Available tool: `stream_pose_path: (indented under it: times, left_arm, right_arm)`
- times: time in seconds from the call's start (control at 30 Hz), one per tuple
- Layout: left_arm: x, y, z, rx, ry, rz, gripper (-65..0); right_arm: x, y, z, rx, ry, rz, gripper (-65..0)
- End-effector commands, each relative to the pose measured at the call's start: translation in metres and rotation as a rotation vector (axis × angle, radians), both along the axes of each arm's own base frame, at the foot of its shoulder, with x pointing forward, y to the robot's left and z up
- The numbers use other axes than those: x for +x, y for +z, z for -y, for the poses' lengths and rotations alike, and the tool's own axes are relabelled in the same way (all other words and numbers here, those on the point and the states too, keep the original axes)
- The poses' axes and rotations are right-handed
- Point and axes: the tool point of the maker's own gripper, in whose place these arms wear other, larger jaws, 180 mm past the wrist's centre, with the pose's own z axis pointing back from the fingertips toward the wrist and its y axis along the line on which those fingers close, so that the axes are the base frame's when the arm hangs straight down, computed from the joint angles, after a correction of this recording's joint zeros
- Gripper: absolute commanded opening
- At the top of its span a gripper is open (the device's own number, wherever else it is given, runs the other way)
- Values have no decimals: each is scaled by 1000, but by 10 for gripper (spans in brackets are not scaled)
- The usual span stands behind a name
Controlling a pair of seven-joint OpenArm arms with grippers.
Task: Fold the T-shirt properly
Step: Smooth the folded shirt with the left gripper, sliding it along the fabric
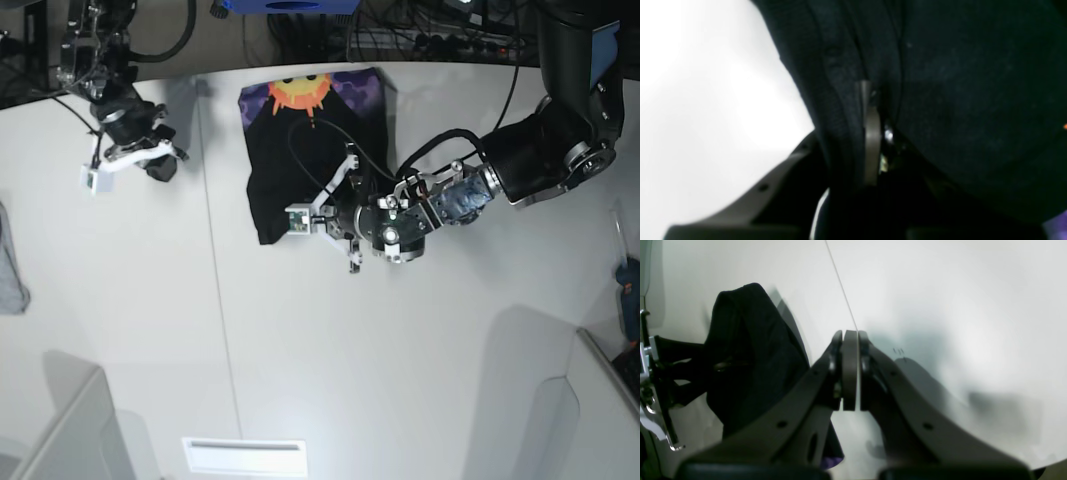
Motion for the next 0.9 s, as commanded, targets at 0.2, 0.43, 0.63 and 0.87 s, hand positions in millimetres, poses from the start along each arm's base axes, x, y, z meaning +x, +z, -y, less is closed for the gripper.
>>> stream_pose_path:
  times: [0.2,0.43,0.63,0.87]
  left_arm:
    - [-6,-15,-8,113,-145,80,-650]
    - [3,-2,2,48,-114,74,-650]
    - [2,-3,2,46,-110,66,-650]
    - [-9,-16,-13,127,-93,35,-650]
  right_arm:
    - [-3,2,-4,12,-4,10,-650]
    - [-10,-2,-8,31,-21,-7,-650]
    - [-10,-3,-8,32,-22,-9,-650]
    - [-11,-3,-8,32,-22,-10,-650]
